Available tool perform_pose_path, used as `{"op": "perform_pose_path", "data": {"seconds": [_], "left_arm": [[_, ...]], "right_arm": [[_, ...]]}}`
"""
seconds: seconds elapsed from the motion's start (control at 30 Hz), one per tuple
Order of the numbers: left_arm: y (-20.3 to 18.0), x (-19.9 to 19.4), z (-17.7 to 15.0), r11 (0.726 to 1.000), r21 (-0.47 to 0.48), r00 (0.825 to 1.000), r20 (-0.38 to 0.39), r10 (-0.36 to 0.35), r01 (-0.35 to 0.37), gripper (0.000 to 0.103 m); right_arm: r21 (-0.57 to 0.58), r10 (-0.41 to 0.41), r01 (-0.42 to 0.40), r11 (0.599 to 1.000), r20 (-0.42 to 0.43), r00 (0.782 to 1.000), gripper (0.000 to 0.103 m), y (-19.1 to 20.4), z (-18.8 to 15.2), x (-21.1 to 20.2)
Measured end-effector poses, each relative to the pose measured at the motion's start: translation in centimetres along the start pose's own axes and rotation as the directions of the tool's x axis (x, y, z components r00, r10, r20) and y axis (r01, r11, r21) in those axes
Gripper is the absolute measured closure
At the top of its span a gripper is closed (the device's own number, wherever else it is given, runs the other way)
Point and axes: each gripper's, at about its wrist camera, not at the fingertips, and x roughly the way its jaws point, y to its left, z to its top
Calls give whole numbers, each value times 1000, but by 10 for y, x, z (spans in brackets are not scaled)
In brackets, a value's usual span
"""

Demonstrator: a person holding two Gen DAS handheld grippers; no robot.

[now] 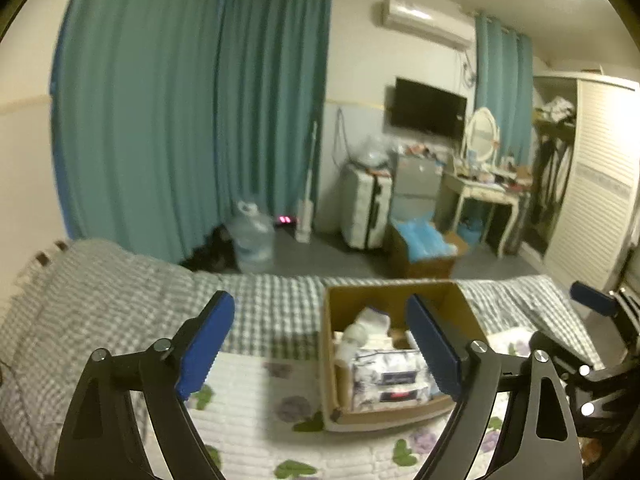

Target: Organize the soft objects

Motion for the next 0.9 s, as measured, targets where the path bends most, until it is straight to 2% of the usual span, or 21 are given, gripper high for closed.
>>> {"op": "perform_pose_path", "data": {"seconds": [0.07,0.2,0.37,0.57,0.77,0.9], "left_arm": [[0,-13,-4,1000,20,1000,25,12,-13,14],[-3,-33,-12,998,49,999,47,26,-28,14],[0,-42,-26,999,18,999,25,37,-37,14],[11,-40,-56,1000,-10,1000,-13,24,-25,14],[25,-25,-90,996,-32,993,-81,86,-89,14],[23,-18,-102,994,1,989,-98,108,-108,14]], "right_arm": [[9,2,-2,1000,19,1000,0,3,0,-14],[-29,-2,4,1000,72,997,0,13,-4,-41],[-30,11,-8,1000,85,996,0,21,-16,-60],[18,23,-23,1000,0,1000,0,18,-53,-47],[44,16,-13,999,-58,998,0,13,-85,-30],[42,7,-4,999,-78,997,0,14,-97,-22]]}}
